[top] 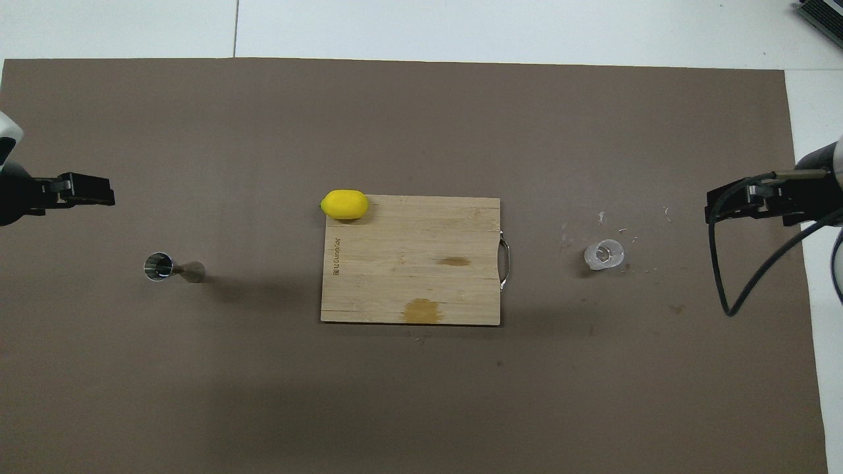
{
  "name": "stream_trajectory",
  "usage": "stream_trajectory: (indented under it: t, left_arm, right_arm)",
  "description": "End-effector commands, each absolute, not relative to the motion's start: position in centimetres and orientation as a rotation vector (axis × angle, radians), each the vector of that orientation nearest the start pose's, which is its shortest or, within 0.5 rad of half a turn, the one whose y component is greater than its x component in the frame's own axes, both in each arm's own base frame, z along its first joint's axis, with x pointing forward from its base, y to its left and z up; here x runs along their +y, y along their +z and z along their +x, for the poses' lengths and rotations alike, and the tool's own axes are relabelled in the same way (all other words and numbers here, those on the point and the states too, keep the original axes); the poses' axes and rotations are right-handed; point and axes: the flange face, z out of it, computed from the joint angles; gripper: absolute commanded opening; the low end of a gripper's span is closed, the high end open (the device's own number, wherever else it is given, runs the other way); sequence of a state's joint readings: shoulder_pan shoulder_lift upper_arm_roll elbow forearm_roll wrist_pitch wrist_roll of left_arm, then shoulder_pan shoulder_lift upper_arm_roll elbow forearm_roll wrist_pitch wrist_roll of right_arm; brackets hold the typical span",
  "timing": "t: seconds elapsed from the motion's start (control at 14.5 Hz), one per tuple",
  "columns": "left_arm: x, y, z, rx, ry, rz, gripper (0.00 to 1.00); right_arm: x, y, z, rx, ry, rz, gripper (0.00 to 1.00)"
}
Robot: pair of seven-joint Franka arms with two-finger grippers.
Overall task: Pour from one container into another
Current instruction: 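Move the left gripper toward the small metal cup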
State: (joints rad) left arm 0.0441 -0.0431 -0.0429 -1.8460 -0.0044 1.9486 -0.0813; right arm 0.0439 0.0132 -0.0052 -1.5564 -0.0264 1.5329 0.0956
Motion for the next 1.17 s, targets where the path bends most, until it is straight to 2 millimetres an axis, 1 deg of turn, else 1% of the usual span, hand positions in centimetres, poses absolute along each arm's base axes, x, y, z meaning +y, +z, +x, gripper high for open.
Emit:
stream_trajectory:
  t: [0.0, 0.07, 0.14, 0.21, 0.28, 0.34, 0.48, 0.62, 0.69, 0.76, 0.9, 1.03, 1.1]
  left_arm:
    - [-0.1, 53.3, 57.6, -0.153, -0.255, -3.130, 1.00]
    - [-0.6, 52.9, 57.4, -0.136, -0.263, -3.131, 1.00]
    - [-0.9, 52.2, 57.2, -0.133, -0.277, -3.131, 1.00]
    - [-1.2, 51.8, 57.1, -0.125, -0.330, -3.128, 1.00]
    - [-1.1, 51.1, 56.9, -0.127, -0.352, -3.126, 1.00]
    - [-0.5, 50.3, 56.7, -0.141, -0.345, -3.125, 1.00]
    - [0.0, 49.2, 56.3, -0.158, -0.316, -3.125, 1.00]
    - [-1.2, 49.1, 56.1, -0.137, -0.273, -3.131, 1.00]
    - [-2.2, 49.0, 55.5, -0.114, -0.160, -3.136, 1.00]
    - [-2.4, 49.7, 55.1, -0.091, -0.057, -3.135, 1.00]
    - [-3.5, 49.8, 54.7, -0.060, 0.001, -3.133, 1.00]
    - [-5.1, 49.3, 53.9, -0.020, 0.078, -3.130, 1.00]
    - [-5.2, 49.3, 53.9, -0.023, 0.087, -3.140, 1.00]
  right_arm:
    - [1.5, 62.0, 54.8, 0.103, 0.058, -3.166, 1.00]
    - [1.5, 62.0, 54.8, 0.107, 0.058, -3.166, 1.00]
    - [1.6, 62.0, 54.8, 0.105, 0.058, -3.166, 1.00]
    - [1.6, 62.0, 54.7, 0.105, 0.060, -3.166, 1.00]
    - [1.6, 62.1, 54.8, 0.105, 0.056, -3.166, 1.00]
    - [1.6, 62.1, 54.7, 0.105, 0.058, -3.166, 1.00]
    - [1.6, 62.1, 54.8, 0.105, 0.056, -3.166, 1.00]
    - [1.6, 62.1, 54.8, 0.105, 0.056, -3.166, 1.00]
    - [1.5, 62.1, 54.8, 0.107, 0.056, -3.166, 1.00]
    - [1.5, 62.1, 54.8, 0.107, 0.056, -3.166, 1.00]
    - [1.6, 62.1, 54.8, 0.105, 0.056, -3.166, 1.00]
    - [1.5, 62.1, 54.8, 0.107, 0.056, -3.166, 1.00]
    - [1.5, 62.1, 54.8, 0.107, 0.056, -3.166, 1.00]
